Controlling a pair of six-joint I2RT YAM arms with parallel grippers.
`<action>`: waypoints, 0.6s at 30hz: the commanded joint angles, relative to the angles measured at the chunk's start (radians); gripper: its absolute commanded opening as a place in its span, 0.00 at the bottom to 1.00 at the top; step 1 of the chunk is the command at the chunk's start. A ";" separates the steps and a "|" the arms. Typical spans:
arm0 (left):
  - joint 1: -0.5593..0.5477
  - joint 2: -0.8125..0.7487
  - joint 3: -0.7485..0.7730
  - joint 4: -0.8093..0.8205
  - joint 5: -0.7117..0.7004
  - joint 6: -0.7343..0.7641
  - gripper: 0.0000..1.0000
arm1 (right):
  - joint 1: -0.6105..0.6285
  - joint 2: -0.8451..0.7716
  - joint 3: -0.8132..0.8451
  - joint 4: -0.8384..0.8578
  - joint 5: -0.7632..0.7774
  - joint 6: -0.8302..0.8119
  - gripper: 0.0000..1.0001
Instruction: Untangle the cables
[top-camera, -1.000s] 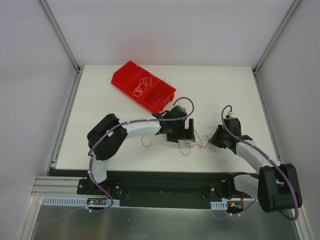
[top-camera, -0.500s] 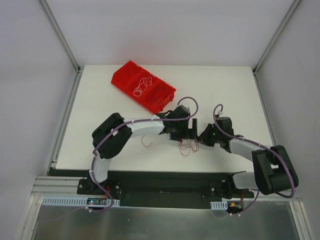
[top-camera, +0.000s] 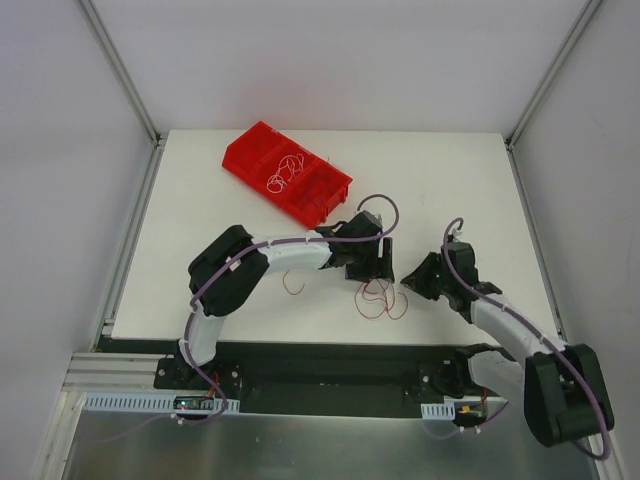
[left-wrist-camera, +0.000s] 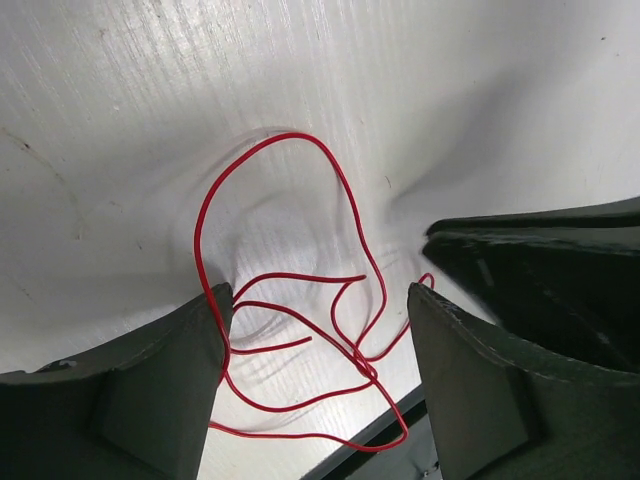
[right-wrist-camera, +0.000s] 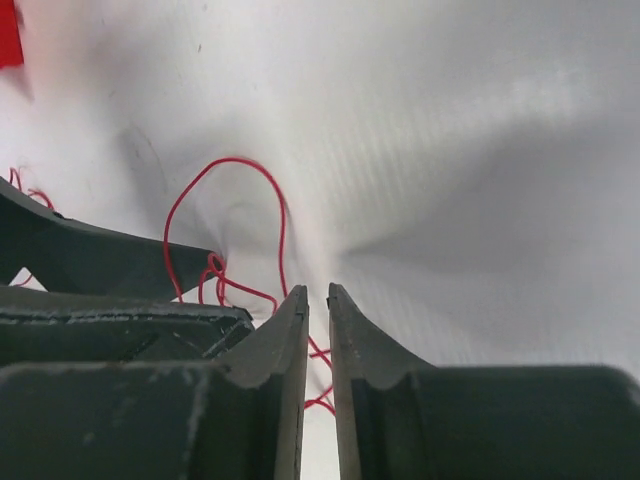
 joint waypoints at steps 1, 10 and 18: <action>-0.012 0.012 -0.022 -0.014 -0.035 0.035 0.72 | -0.049 -0.158 0.066 -0.266 0.218 -0.083 0.18; -0.058 0.032 0.035 -0.135 -0.186 0.024 0.88 | -0.125 -0.308 0.181 -0.420 0.313 -0.222 0.24; -0.127 0.125 0.156 -0.320 -0.377 -0.002 0.76 | -0.126 -0.318 0.170 -0.416 0.298 -0.232 0.24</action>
